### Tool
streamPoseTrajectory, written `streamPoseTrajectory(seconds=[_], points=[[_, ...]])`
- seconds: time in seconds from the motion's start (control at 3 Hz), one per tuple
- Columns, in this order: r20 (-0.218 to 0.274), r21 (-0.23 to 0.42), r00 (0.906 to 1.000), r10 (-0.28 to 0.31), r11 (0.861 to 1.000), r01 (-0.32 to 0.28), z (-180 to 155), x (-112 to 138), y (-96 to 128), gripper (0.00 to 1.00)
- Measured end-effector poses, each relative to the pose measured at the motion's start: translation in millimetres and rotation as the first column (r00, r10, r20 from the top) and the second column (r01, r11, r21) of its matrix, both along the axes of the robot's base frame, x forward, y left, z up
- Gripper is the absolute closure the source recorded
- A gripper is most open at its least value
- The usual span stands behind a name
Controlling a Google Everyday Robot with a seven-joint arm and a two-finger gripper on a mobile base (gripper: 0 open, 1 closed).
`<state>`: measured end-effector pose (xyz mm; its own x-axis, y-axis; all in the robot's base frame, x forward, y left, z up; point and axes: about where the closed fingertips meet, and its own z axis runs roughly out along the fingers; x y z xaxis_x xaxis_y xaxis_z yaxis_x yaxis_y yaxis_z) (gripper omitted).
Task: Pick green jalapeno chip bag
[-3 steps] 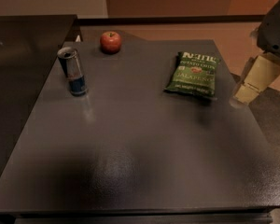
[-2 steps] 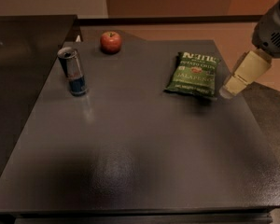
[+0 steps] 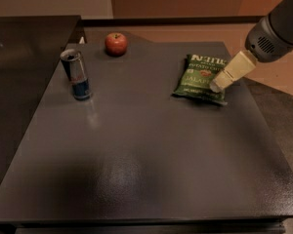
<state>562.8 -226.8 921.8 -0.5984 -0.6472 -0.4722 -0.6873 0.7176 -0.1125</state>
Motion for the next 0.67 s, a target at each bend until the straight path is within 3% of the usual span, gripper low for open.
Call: streamPoseTrajectory(seconds=[0.67], points=[[-0.071,0.037,0.9964,-0.045,0.998,0.048,-48,28,16,0.00]])
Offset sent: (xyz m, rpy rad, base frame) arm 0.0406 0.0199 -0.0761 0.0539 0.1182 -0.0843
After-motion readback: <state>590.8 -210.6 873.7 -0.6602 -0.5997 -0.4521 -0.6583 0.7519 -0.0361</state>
